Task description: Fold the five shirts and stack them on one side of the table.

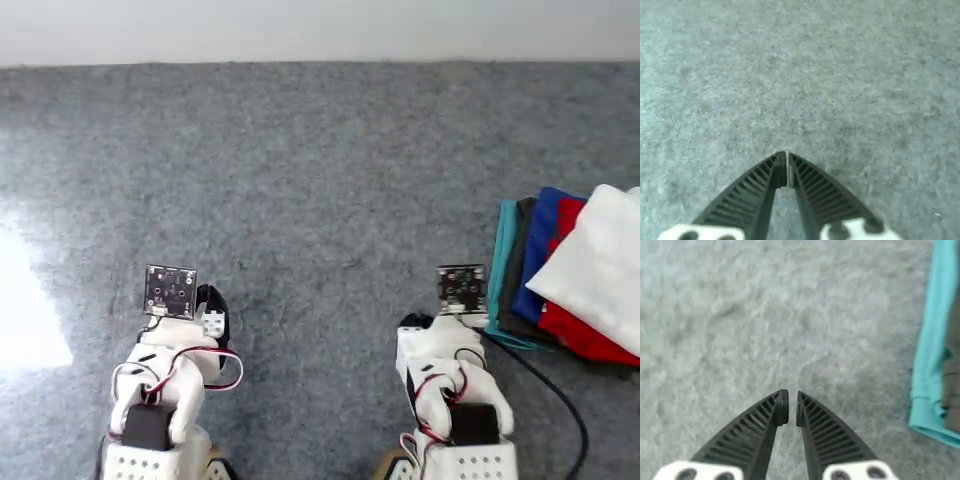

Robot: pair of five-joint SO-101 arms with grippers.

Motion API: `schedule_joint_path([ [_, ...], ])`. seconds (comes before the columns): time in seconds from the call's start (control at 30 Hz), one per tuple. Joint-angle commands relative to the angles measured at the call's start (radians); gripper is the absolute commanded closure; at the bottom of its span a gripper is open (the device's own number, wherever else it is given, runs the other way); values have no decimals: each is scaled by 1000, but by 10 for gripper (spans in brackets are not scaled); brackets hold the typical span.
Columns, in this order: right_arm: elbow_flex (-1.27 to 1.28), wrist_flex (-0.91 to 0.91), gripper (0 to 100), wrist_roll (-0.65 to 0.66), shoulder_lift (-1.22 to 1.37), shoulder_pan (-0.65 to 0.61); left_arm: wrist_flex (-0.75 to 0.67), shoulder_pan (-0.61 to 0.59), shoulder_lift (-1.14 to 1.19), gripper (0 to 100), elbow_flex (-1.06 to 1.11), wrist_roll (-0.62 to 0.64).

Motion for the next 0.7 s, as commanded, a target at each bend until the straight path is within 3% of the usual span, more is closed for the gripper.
schedule_joint_path([
  [0.0, 18, -18, 960, -6, -1, -53, -12, 6, -6, 985, -7, 5],
  [0.17, 18, 24, 960, -46, 8, -74, -9, 5, -3, 985, -7, 5],
  [0.4, 18, 223, 960, -46, -2, -68, 132, -6, -6, 985, -7, 9],
  [0.67, 18, 223, 960, -46, -2, -68, 222, 23, -8, 985, -7, 11],
])
